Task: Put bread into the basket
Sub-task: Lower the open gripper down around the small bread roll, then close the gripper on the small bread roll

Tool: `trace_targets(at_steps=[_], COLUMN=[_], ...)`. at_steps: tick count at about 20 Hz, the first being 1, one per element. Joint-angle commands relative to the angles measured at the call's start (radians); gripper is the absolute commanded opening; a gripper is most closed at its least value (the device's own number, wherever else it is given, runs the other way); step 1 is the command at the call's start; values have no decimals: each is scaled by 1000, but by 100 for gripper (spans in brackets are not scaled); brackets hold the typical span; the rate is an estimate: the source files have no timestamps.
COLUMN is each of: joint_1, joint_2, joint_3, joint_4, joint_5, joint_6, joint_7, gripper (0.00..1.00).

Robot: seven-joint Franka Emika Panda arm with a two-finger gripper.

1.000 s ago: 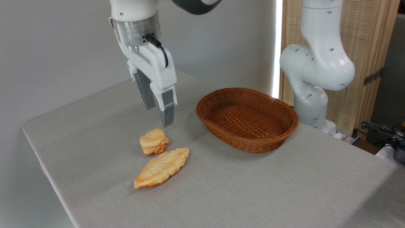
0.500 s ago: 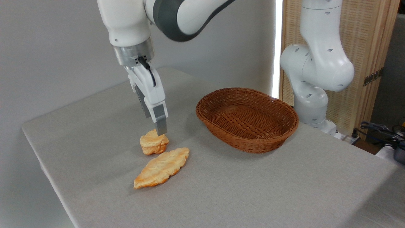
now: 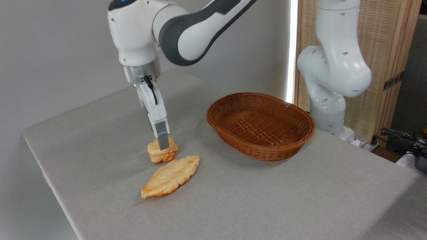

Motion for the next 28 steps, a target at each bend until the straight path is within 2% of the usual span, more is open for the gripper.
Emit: trace_targets(at_steps=[1, 9, 12, 17, 28], joint_1=[-25, -24, -24, -24, -24], joint_2=[28, 50, 57, 59, 64], joint_3=[6, 9, 8, 8, 8], joint_4=[-8, -8, -8, -5, -5], joint_5=[5, 13, 39, 39, 39], joint_6=[48, 51, 51, 53, 51], joint_7=[-3, 7, 7, 9, 7], gripper=[100, 100, 97, 67, 67])
